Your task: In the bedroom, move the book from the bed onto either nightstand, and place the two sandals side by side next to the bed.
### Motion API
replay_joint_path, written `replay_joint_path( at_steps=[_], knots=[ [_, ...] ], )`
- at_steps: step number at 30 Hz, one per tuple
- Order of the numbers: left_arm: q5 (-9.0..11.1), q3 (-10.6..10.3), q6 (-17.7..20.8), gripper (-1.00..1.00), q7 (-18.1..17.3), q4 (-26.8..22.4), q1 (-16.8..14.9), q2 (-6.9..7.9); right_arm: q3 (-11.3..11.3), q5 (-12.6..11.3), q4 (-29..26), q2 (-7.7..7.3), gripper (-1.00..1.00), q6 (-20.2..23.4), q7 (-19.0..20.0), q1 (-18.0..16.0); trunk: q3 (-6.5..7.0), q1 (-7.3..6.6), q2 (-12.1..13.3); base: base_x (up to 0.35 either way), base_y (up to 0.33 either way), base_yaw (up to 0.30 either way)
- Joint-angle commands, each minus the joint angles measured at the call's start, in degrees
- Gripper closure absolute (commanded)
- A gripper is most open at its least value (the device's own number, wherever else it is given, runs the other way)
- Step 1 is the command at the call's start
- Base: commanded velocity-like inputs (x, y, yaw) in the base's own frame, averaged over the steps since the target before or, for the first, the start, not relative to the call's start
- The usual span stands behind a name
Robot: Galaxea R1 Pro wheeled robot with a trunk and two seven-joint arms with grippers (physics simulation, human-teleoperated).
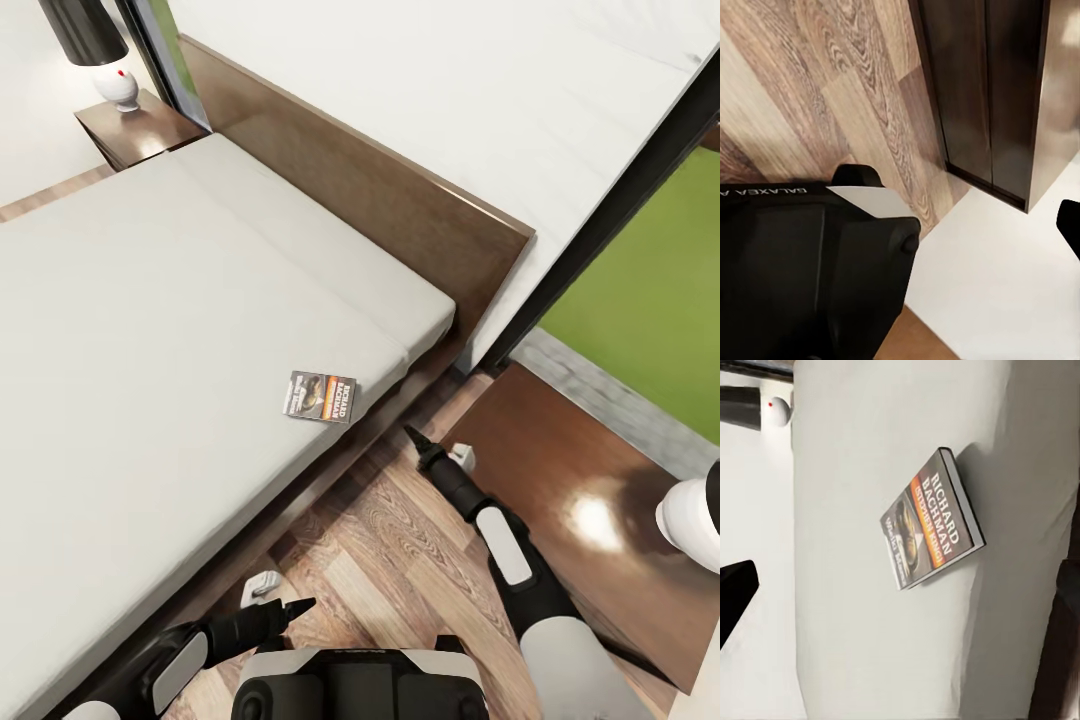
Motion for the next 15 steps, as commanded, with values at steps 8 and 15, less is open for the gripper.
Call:
replay_joint_path(
  at_steps=[8,15],
  knots=[
    [0.6,-0.36,0.51,-1.0,-0.08,-0.05,-0.03,-0.03,0.11,-3.79,0.63,0.15,-1.0,-2.5,0.26,-0.48,-0.04,0.01,-0.05,0.0,0.0,0.0],
    [0.6,-0.36,0.54,-1.0,-0.07,-0.05,-0.03,-0.16,0.82,-4.09,12.44,1.52,-1.0,-6.26,0.27,-0.5,-0.04,0.01,-0.05,0.0,0.0,0.0]
  ],
)
